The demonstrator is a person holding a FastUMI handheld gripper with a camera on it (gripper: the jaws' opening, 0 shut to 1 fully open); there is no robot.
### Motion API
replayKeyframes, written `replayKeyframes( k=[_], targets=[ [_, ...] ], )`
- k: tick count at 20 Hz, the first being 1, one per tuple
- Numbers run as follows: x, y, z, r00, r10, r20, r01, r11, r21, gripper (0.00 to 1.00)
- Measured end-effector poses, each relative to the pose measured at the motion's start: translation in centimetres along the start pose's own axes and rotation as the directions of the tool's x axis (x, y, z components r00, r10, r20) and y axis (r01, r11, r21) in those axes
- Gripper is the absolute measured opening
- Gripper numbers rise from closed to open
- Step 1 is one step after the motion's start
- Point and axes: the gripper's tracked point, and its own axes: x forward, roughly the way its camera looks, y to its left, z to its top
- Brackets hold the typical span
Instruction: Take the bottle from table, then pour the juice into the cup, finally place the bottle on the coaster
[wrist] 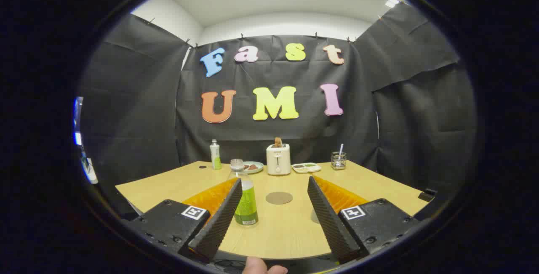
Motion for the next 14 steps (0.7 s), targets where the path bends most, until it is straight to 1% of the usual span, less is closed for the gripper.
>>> replayKeyframes(
  k=[3,14],
  targets=[
    [0.02,0.57,-0.16,1.0,0.009,-0.003,-0.009,1.0,-0.004,1.0],
    [0.2,1.08,-0.01,1.0,0.004,0.001,-0.004,1.0,-0.013,1.0]
  ],
)
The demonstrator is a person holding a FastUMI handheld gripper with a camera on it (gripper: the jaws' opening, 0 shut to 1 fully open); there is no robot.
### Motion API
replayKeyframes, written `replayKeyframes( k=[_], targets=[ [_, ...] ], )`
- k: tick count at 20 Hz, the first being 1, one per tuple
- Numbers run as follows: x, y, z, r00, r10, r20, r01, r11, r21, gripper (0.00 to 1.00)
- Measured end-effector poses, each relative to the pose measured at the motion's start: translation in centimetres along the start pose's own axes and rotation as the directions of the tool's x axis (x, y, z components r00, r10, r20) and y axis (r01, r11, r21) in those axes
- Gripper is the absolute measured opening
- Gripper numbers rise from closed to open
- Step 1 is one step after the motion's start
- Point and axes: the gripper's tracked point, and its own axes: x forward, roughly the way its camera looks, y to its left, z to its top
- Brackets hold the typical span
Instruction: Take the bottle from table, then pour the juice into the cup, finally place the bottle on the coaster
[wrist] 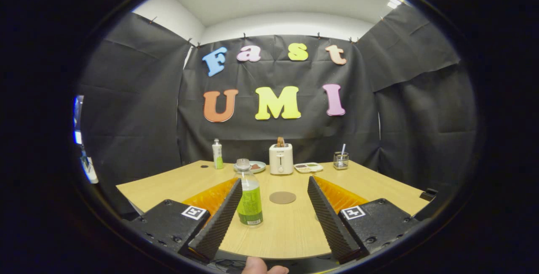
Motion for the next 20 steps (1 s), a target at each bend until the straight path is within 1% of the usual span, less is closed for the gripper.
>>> replayKeyframes(
  k=[12,20],
  targets=[
    [0.2,1.8,-0.3,1.0,0.017,-0.01,-0.017,1.0,0.006,1.0],
    [0.7,3.4,-2.6,0.999,0.027,-0.045,-0.025,0.999,0.036,1.0]
  ],
)
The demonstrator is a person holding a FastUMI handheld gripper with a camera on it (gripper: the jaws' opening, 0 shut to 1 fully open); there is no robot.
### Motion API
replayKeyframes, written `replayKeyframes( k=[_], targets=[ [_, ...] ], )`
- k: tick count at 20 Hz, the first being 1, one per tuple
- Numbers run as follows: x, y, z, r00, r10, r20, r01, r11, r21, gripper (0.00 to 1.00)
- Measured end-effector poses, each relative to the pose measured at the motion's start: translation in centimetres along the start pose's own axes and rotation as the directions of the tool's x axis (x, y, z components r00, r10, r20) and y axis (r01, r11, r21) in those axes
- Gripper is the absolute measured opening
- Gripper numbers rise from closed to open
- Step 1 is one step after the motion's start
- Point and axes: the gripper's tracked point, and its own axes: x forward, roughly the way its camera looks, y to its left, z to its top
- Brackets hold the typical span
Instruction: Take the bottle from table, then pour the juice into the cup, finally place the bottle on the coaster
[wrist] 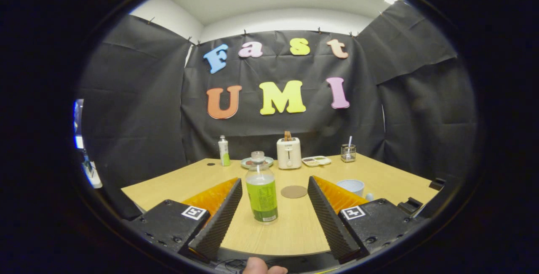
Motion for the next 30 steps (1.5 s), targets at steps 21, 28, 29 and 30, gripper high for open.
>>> replayKeyframes(
  k=[21,28,29,30],
  targets=[
    [11.6,2.0,-7.9,0.977,-0.082,-0.196,0.063,0.993,-0.098,1.0],
    [14.0,1.8,-8.1,0.968,-0.095,-0.234,0.078,0.994,-0.082,0.99],
    [14.2,1.7,-8.1,0.966,-0.093,-0.243,0.077,0.994,-0.076,0.96],
    [14.5,1.7,-8.0,0.965,-0.083,-0.247,0.069,0.995,-0.068,0.94]
  ],
)
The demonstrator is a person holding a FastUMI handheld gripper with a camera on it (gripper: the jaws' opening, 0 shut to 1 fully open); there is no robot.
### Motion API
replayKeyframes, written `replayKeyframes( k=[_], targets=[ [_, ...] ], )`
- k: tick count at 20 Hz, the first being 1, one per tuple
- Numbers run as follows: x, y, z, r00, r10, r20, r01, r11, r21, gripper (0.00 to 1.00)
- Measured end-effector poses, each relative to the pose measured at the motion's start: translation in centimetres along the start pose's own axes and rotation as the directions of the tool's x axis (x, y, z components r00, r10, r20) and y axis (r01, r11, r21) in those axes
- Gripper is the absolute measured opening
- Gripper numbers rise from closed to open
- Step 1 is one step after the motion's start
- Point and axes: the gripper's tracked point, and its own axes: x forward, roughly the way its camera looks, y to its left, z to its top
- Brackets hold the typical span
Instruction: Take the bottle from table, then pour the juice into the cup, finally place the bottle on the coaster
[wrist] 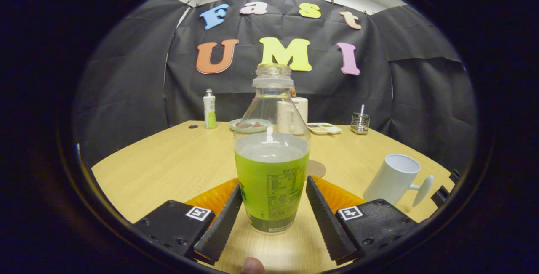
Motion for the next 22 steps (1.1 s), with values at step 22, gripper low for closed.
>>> replayKeyframes(
  k=[22],
  targets=[
    [-3.1,-2.7,6.2,0.992,0.107,0.074,-0.13,0.855,0.502,0.78]
  ],
)
